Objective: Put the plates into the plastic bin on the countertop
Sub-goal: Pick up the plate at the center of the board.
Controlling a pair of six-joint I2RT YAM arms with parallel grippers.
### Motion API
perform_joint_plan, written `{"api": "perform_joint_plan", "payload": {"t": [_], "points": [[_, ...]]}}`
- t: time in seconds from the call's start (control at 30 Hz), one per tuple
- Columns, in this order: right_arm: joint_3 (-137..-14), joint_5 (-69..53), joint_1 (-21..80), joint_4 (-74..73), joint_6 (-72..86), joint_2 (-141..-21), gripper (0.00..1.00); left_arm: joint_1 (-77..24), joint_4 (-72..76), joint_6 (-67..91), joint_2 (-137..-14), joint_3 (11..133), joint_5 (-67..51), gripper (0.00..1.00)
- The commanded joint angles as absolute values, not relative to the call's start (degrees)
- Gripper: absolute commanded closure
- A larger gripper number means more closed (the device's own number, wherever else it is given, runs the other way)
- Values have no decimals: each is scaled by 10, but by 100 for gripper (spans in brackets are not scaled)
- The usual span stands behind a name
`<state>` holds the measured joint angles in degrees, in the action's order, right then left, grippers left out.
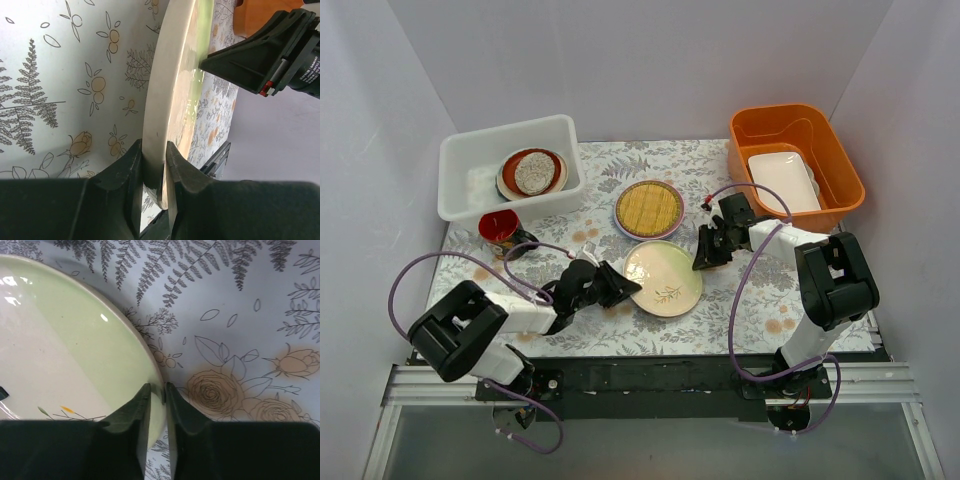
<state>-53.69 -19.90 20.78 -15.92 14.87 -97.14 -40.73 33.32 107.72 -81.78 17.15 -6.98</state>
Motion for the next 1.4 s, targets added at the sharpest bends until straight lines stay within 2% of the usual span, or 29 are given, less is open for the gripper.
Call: {"api": "perform_joint_plan", "payload": {"t": [0.0,0.17,0.33,0.47,0.6,0.83,0.97,1.07,1.37], "points": [[-539,-251,221,-149,157,-941,68,-408,195,1016,-781,177,-11,100],[-537,-252,221,-146,156,-936,55,-408,139,1003,-717,189,-7,100],[-532,-266,222,-138,155,-927,48,-408,68,983,-669,214,11,100],[-527,-265,222,-135,151,-913,38,-408,29,961,-623,231,14,100],[-525,-265,222,-134,151,-903,34,-408,-13,950,-595,247,24,100],[-519,-274,221,-127,148,-889,26,-408,-74,929,-570,284,29,100],[-504,-274,222,-112,147,-870,13,-408,-108,909,-572,315,33,100],[-501,-273,222,-109,144,-858,9,-408,-134,896,-572,339,39,100],[-496,-277,222,-103,147,-857,3,-408,-184,874,-570,405,40,100]]}}
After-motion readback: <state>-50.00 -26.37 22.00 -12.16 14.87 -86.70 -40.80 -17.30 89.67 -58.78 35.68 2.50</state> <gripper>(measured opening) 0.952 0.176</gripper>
